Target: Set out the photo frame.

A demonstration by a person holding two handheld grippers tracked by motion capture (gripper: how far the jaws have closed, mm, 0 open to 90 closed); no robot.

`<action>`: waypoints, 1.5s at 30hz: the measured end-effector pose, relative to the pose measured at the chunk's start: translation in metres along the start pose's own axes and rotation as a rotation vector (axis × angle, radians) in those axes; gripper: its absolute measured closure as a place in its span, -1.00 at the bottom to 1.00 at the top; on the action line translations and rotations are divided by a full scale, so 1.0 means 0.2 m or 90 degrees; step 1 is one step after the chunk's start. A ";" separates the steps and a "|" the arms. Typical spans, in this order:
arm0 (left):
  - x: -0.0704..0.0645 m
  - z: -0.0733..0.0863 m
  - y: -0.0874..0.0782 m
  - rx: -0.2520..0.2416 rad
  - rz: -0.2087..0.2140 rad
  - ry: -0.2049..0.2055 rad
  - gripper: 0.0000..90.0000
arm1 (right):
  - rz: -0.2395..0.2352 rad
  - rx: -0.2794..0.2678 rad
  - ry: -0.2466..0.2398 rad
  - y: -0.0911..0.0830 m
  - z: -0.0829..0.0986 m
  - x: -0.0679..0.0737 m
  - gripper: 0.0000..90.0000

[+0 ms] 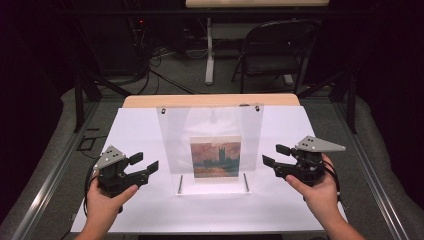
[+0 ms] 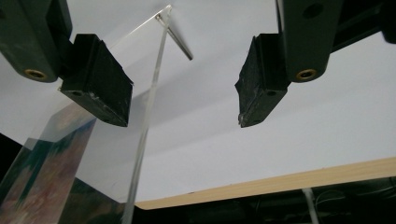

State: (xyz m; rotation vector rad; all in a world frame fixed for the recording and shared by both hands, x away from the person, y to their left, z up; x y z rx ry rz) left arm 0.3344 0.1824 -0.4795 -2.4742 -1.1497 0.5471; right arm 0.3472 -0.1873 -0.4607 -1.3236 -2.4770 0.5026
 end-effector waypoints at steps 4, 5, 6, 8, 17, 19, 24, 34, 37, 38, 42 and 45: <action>0.05 0.04 -0.03 0.000 -0.020 -0.013 -0.22 | 0.022 0.001 0.006 -0.02 0.05 -0.05 -0.17; 0.06 0.05 -0.03 0.001 -0.024 -0.013 -0.22 | 0.028 0.002 0.012 -0.03 0.07 -0.06 -0.17; 0.07 0.05 -0.04 -0.002 -0.029 -0.017 -0.22 | 0.032 0.001 0.013 -0.03 0.08 -0.07 -0.18; 0.09 0.07 -0.06 -0.008 -0.037 -0.026 -0.23 | 0.041 0.008 0.009 -0.03 0.12 -0.08 -0.18; 0.14 0.24 -0.05 -0.013 -0.068 -0.050 -0.24 | 0.063 0.008 0.018 -0.03 0.27 -0.07 -0.19; 0.14 0.28 -0.04 -0.010 -0.072 -0.055 -0.24 | 0.069 0.013 0.022 -0.03 0.30 -0.06 -0.19; 0.17 0.38 0.01 -0.017 -0.064 -0.101 -0.24 | 0.080 0.032 0.026 0.01 0.41 -0.06 -0.19; 0.21 0.48 0.08 0.002 -0.090 -0.097 -0.24 | 0.098 0.038 0.020 0.09 0.54 -0.09 -0.18; 0.22 0.51 0.09 0.014 -0.093 -0.090 -0.24 | 0.105 0.042 0.021 0.10 0.56 -0.10 -0.19; 0.21 0.52 0.10 0.017 -0.089 -0.093 -0.24 | 0.105 0.042 0.024 0.10 0.57 -0.10 -0.19; 0.20 0.53 0.11 0.027 -0.084 -0.084 -0.24 | 0.106 0.048 0.021 0.12 0.60 -0.10 -0.18; 0.18 0.53 0.13 0.033 -0.078 -0.074 -0.24 | 0.092 0.057 0.025 0.13 0.61 -0.09 -0.18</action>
Point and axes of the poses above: each handheld gripper's, and its own axes: y roughly forward along the jaws, z roughly out of its underside, x roughly to its left, the point moved 9 cm from there along y, roughly forward along the jaws, and after that the axes turned 5 degrees about z, right-handed, at the moved point
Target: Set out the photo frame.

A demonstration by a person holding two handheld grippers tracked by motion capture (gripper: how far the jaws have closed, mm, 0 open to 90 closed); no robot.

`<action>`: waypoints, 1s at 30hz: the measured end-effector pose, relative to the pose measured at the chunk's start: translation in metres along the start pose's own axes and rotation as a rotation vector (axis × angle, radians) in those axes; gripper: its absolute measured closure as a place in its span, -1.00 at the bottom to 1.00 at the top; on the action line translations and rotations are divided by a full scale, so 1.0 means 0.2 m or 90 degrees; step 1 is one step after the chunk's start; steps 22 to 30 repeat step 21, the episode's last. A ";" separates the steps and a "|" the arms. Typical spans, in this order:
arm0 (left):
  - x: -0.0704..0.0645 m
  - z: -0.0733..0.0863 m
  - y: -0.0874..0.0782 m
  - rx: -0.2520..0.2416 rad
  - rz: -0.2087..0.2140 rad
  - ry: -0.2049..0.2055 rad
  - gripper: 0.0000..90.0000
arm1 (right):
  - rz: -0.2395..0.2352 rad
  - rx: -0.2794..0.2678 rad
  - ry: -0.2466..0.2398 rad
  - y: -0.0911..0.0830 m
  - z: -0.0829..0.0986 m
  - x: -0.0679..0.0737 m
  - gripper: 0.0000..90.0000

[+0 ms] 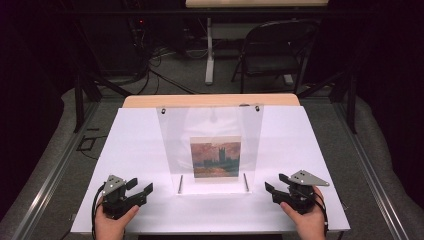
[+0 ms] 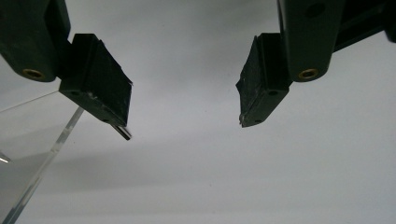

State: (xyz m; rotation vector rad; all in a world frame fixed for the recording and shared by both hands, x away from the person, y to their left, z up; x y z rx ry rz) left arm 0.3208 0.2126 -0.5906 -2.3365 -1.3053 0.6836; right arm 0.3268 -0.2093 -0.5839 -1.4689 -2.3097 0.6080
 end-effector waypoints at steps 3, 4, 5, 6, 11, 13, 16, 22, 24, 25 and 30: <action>-0.01 0.01 0.01 0.011 0.002 0.012 -0.24 | -0.010 0.009 0.010 0.02 0.02 0.00 -0.18; -0.01 0.01 0.01 0.012 0.004 0.014 -0.24 | -0.014 0.018 0.018 0.02 0.03 0.00 -0.18; -0.02 0.01 0.02 0.013 0.006 0.015 -0.24 | -0.016 0.018 0.020 0.02 0.03 -0.01 -0.18; -0.02 0.02 0.02 0.014 0.006 0.016 -0.24 | -0.019 0.019 0.026 0.02 0.03 -0.01 -0.18; -0.02 0.02 0.03 0.022 0.008 0.017 -0.24 | -0.022 0.021 0.029 0.02 0.03 -0.01 -0.18; -0.02 0.03 0.03 0.023 0.012 0.016 -0.24 | -0.026 0.019 0.027 0.03 0.03 0.00 -0.18; -0.02 0.03 0.04 0.028 0.013 0.012 -0.24 | -0.028 0.027 0.025 0.02 0.04 0.00 -0.18; -0.02 0.03 0.04 0.028 0.013 0.012 -0.24 | -0.026 0.025 0.026 0.02 0.04 0.00 -0.18; -0.02 0.03 0.04 0.028 0.013 0.012 -0.24 | -0.026 0.025 0.026 0.02 0.04 0.00 -0.18; -0.02 0.03 0.04 0.028 0.013 0.012 -0.24 | -0.026 0.025 0.026 0.02 0.04 0.00 -0.18; -0.02 0.03 0.04 0.028 0.013 0.012 -0.24 | -0.026 0.025 0.026 0.02 0.04 0.00 -0.18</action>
Point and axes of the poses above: each handheld gripper's, and its own axes: y roughly forward along the jaws, z roughly out of its underside, x roughly to its left, the point moved 9 cm from there along y, roughly forward along the jaws, and after that the axes turned 5 degrees about z, right-handed, at the moved point
